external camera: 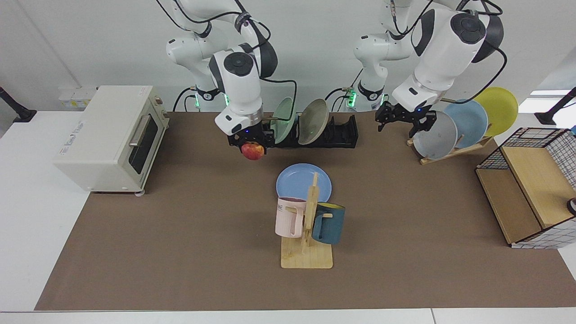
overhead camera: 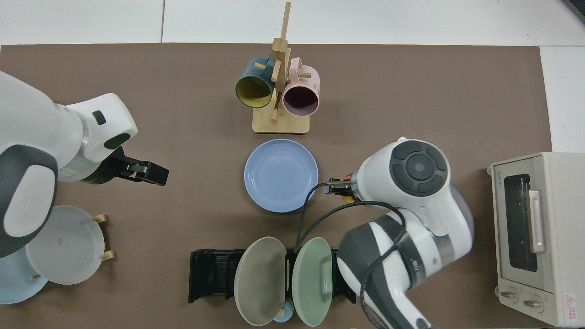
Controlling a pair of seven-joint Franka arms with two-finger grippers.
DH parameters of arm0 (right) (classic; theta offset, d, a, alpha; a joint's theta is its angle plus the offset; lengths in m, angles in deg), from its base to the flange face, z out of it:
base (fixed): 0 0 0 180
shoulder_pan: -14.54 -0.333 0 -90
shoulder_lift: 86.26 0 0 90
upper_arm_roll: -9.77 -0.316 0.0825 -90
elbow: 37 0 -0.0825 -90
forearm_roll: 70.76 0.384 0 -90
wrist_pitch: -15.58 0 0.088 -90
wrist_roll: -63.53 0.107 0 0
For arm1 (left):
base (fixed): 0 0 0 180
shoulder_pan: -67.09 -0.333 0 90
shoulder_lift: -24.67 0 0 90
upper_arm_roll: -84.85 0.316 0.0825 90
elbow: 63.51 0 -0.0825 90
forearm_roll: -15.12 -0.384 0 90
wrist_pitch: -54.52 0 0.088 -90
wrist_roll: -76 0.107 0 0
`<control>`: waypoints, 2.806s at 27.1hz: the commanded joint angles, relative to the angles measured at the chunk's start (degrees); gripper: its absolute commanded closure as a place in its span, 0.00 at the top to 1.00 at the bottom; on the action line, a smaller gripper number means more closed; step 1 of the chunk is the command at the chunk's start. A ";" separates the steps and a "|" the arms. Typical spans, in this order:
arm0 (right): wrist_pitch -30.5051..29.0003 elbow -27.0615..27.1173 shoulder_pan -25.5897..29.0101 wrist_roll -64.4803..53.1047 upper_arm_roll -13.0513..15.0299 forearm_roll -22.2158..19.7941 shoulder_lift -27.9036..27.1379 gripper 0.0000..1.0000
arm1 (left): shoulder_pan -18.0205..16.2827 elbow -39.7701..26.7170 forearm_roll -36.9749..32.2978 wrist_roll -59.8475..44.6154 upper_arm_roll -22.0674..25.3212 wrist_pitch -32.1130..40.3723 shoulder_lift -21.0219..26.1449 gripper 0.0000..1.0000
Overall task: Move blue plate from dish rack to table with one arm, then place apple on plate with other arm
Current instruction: 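Lower the apple onto the blue plate with the right gripper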
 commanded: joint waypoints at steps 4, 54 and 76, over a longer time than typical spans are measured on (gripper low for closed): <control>-1.54 9.65 -5.83 9.24 0.27 2.57 -11.19 0.00 | 2.59 6.68 -3.98 -0.68 3.46 6.86 -0.11 1.00; -3.92 21.35 -9.54 18.12 0.27 2.48 -24.75 1.00 | -0.13 7.56 -3.19 -3.14 3.63 6.69 -0.55 1.00; 4.52 16.61 2.58 -2.60 0.88 2.57 -7.52 1.00 | -0.13 7.65 -3.19 -3.14 3.63 6.69 -0.55 1.00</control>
